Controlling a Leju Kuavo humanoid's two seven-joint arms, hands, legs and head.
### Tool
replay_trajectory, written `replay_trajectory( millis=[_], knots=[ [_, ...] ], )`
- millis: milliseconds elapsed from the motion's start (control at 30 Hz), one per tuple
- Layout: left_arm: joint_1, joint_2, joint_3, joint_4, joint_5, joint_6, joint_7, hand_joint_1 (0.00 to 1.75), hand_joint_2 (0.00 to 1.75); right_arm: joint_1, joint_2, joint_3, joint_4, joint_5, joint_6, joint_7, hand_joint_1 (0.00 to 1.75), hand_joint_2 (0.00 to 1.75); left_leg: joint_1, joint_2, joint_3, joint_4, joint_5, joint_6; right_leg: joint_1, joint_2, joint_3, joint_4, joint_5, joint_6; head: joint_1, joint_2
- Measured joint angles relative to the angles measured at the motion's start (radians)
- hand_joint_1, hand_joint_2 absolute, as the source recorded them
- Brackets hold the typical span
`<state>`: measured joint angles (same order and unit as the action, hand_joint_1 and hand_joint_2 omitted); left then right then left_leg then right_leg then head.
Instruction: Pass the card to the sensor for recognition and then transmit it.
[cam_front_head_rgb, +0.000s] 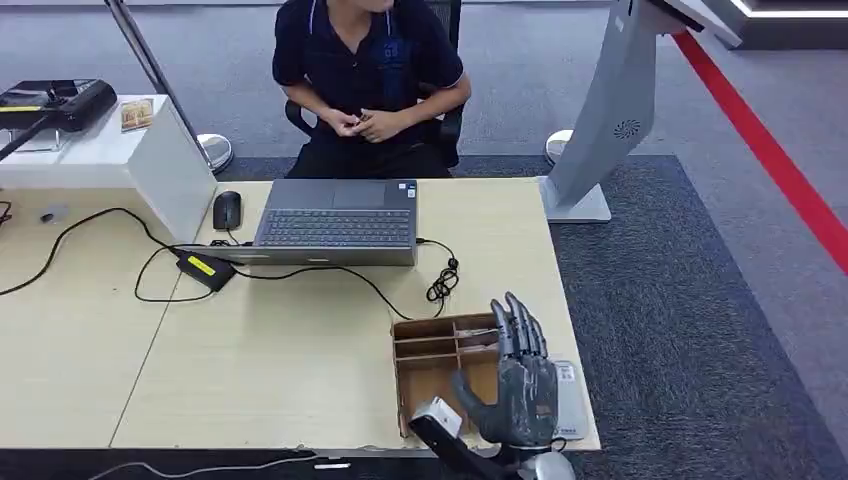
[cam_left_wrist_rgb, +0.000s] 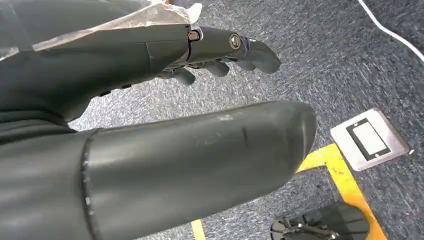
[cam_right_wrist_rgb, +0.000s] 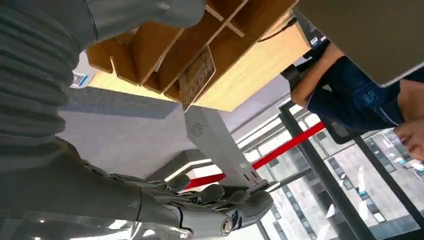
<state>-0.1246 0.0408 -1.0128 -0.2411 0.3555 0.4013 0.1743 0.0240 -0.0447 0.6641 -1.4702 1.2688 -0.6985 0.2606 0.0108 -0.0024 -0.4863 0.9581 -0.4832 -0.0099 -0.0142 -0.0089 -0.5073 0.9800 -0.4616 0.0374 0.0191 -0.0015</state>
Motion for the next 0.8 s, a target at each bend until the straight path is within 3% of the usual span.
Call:
replay_trajectory(
  millis=[467,800],
  knots=[
    [0.000,0.000,-0.002,0.000,-0.003,0.000,-0.003,0.00,0.00,-0.004,0.006,-0.011,0.065,0.032,0.000,0.001,0.00,1.75,0.000,0.000,0.000,0.000,0.000,0.000,0.000,0.000,0.000,0.000,0.000,0.000,0.000,0.000],
    [0.000,0.002,-0.002,0.000,-0.010,-0.003,-0.010,0.00,0.00,-0.028,-0.003,-0.025,0.085,0.064,0.000,0.035,0.00,1.75,0.000,0.000,0.000,0.000,0.000,0.000,0.000,0.000,0.000,0.000,0.000,0.000,0.000,0.000]
  ],
)
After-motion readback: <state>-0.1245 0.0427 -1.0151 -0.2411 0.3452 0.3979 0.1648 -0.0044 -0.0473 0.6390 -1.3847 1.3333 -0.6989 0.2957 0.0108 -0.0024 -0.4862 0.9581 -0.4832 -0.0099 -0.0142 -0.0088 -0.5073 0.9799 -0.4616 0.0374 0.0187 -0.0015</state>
